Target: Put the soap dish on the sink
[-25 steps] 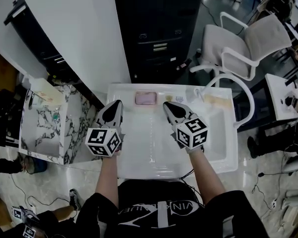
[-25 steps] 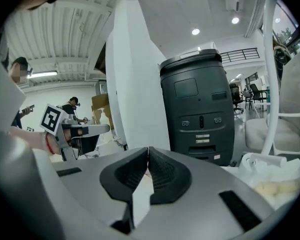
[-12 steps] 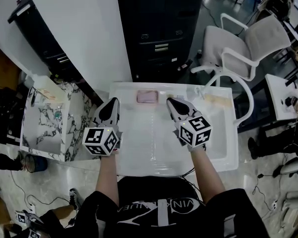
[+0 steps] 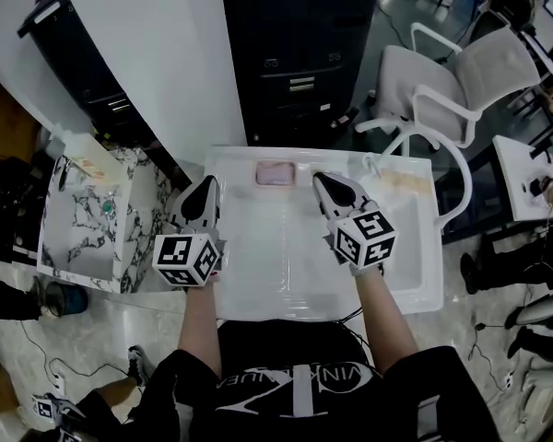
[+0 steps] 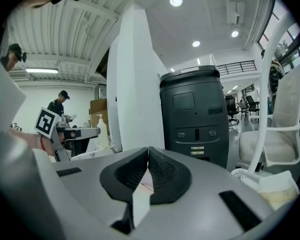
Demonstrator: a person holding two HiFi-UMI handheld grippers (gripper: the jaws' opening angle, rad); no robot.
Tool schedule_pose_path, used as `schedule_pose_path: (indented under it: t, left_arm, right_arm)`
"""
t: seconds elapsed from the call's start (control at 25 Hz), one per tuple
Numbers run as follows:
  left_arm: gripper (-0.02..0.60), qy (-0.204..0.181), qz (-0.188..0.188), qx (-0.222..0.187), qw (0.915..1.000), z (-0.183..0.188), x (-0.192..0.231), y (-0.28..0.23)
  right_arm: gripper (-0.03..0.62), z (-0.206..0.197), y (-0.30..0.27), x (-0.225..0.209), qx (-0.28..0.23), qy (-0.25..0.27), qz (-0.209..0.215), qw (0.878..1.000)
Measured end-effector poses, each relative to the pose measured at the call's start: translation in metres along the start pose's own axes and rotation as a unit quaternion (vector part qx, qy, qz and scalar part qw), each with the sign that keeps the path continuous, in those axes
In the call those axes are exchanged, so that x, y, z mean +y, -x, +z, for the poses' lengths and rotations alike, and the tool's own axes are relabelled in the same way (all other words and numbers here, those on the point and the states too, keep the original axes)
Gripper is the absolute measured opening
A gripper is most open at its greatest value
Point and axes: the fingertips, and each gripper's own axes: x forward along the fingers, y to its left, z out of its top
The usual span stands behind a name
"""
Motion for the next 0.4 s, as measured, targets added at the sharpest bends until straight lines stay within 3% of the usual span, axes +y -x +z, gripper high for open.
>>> schedule_pose_path:
  t: [0.4]
  left_arm:
    - [0.015, -0.009, 0.006, -0.004, 0.9999, 0.001, 0.0039, 0.0054]
  right_arm:
    - [0.026, 0.006, 0.0055, -0.0023, -0.016, 0.004, -0.009, 1.0]
